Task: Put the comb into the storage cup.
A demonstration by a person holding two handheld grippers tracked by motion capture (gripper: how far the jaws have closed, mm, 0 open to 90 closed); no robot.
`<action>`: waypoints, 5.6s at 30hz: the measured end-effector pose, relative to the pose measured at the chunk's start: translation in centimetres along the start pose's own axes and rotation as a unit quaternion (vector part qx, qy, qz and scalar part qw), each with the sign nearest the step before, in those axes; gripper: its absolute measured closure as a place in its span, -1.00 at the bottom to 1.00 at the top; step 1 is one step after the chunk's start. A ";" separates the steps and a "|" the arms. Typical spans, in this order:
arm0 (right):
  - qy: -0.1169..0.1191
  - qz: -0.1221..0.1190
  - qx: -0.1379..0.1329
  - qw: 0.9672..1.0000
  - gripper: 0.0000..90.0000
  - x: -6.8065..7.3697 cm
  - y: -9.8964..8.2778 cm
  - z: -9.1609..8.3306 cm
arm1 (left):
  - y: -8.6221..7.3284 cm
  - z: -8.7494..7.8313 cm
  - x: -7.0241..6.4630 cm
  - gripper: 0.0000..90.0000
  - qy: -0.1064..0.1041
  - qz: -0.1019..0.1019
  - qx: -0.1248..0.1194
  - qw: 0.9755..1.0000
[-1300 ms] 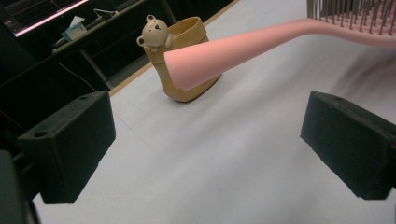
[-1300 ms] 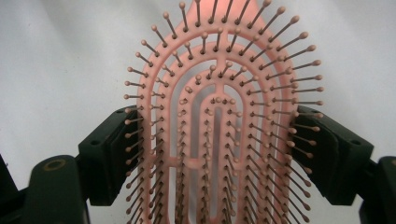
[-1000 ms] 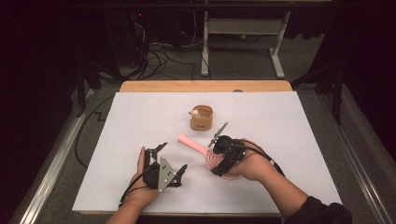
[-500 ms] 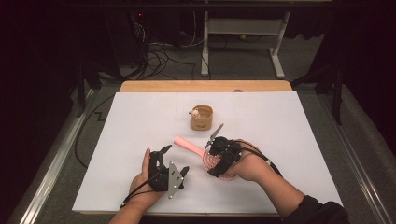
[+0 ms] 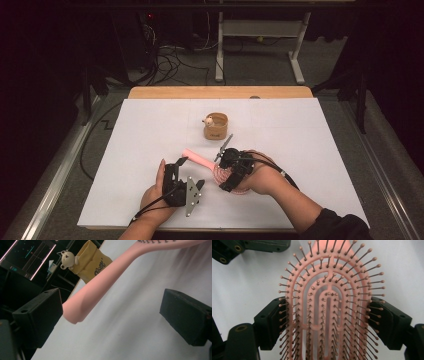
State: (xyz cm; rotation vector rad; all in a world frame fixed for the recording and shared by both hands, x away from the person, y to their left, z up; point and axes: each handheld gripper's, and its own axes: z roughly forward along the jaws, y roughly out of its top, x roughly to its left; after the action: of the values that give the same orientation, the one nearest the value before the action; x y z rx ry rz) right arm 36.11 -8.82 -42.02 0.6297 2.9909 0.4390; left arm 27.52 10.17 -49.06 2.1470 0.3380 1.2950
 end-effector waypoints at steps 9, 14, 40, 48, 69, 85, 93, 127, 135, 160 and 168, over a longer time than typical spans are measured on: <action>0.007 -0.009 0.008 1.000 -0.55 0.4 0.9 0.1 | 0.3 0.2 -0.2 -0.87 -0.005 0.006 -0.003 1.000; 0.010 -0.010 0.010 1.000 -0.55 0.5 1.2 0.1 | 0.6 0.4 -0.5 -0.87 -0.010 0.015 -0.002 1.000; 0.008 -0.013 0.018 1.000 -0.55 0.9 2.1 0.2 | 0.8 0.9 -0.3 -0.65 -0.015 0.012 0.000 1.000; 0.006 -0.010 0.022 1.000 -0.55 1.0 2.2 0.3 | 0.9 0.7 -0.5 -0.47 -0.009 0.018 -0.012 1.000; 0.008 -0.004 0.027 1.000 -0.55 1.3 2.7 0.4 | 1.1 0.6 -1.1 0.02 0.001 0.073 -0.012 0.997; 0.009 0.001 0.032 0.999 -0.55 1.2 2.8 0.5 | 1.1 0.5 -1.2 0.18 0.010 0.102 -0.006 0.995; 0.009 0.004 0.030 1.000 -0.55 1.3 3.0 0.4 | 1.1 0.5 -1.5 0.15 0.012 0.114 -0.019 0.993; 0.017 0.005 0.021 1.000 -0.56 1.0 3.0 -0.4 | 1.1 0.6 -1.5 0.69 0.042 0.183 0.032 0.982; 0.019 0.010 0.015 1.000 -0.57 1.0 3.0 -0.9 | 1.2 0.6 -1.6 0.77 0.043 0.189 0.037 0.980; 0.024 -0.003 0.009 1.000 -0.59 0.9 3.1 -1.4 | 1.1 0.6 -1.6 0.79 0.058 0.191 0.030 0.979; 0.020 -0.009 0.002 1.000 -0.67 0.9 3.0 -1.8 | 1.1 0.6 -1.7 0.79 0.060 0.189 0.032 0.980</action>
State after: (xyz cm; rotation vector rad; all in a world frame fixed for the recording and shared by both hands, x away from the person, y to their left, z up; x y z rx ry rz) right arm 36.29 -6.30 -39.40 0.6002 3.0329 0.4496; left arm 27.16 8.23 -49.78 2.2671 0.0155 1.6464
